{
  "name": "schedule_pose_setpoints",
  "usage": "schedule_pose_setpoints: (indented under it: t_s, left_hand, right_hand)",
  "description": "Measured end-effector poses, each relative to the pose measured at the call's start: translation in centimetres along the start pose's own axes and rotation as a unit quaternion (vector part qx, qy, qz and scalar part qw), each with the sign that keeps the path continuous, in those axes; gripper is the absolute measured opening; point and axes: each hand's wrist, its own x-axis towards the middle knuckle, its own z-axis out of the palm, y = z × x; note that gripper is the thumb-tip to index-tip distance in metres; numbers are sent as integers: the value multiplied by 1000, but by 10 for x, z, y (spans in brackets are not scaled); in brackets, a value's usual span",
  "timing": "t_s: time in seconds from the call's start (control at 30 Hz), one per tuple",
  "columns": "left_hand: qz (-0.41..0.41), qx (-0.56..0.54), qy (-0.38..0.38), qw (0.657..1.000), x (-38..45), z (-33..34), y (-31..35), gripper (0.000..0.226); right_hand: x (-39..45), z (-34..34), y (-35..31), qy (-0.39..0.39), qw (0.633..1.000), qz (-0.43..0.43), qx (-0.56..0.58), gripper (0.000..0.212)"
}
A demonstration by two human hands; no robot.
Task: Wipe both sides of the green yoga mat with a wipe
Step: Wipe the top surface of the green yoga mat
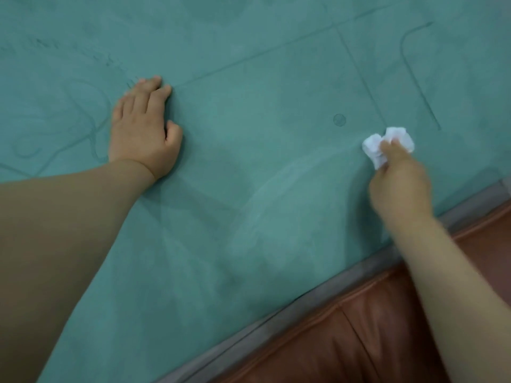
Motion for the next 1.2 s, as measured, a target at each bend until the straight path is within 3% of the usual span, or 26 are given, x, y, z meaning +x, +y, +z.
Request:
schedule_pose_setpoints:
  t_s: [0.07,0.1,0.2,0.23,0.3,0.37,0.47,0.53,0.6,0.67,0.73,0.8,0.9,0.97,1.0,1.03,1.1,1.13,1.2]
  left_hand:
    - [0,0,0,1000,0,1,0,63]
    - [-1,1,1,1000,0,1,0,63]
    - [2,-2,-2,1000,0,1,-1,63]
    - [3,-4,-4,1000,1,1,0,63]
    - [3,0,0,1000,0,1,-1,63]
    - [5,5,0,1000,-1,1,-3,63]
    - [5,5,-8,1000,0,-1,-2,64]
    - [1,1,-10,1000,1,-1,0,65]
    - [-2,1,-12,1000,-1,-2,1,66]
    - [-1,3,-12,1000,-1,-2,0,65]
    - [4,3,-7,1000,-3,-1,-1,65]
    - [9,6,-3,1000,-1,0,-2,66]
    - [13,8,2,1000,1,0,-3,66]
    - [15,11,6,1000,0,1,-4,66]
    - [15,11,7,1000,0,1,-4,66]
    - [14,10,6,1000,1,1,-4,66]
    - [13,7,1,1000,2,2,-3,66]
    - [14,8,2,1000,2,2,-3,66]
    - [17,8,6,1000,1,2,-4,66]
  right_hand:
    - [-49,20,-35,-49,992,-99,-66,40]
    - [-84,30,-57,-68,982,-170,-41,41]
    - [-167,46,-87,-155,882,-445,-7,53]
    - [-166,47,-80,-144,875,-462,17,55]
    - [-134,39,-57,-102,923,-366,52,54]
    - [-85,22,-19,-43,984,-170,34,46]
    - [-30,-1,24,-23,998,45,37,40]
    - [-46,11,0,-12,999,-5,34,44]
    - [-107,32,-44,-63,978,-193,41,52]
    - [-181,44,-79,-156,903,-401,12,58]
    - [-198,47,-83,-198,856,-478,9,59]
    - [-156,47,-68,-146,883,-447,3,58]
    - [-55,24,-6,-49,974,-209,-67,59]
    - [-7,-3,46,-75,995,-31,-59,57]
    - [-1,-11,56,-71,997,10,-26,55]
    - [-8,-9,53,-63,998,1,-5,55]
    - [-62,12,17,-84,989,-119,0,59]
    - [-99,20,-7,-122,969,-214,3,60]
    - [-172,33,-44,-190,895,-404,-2,59]
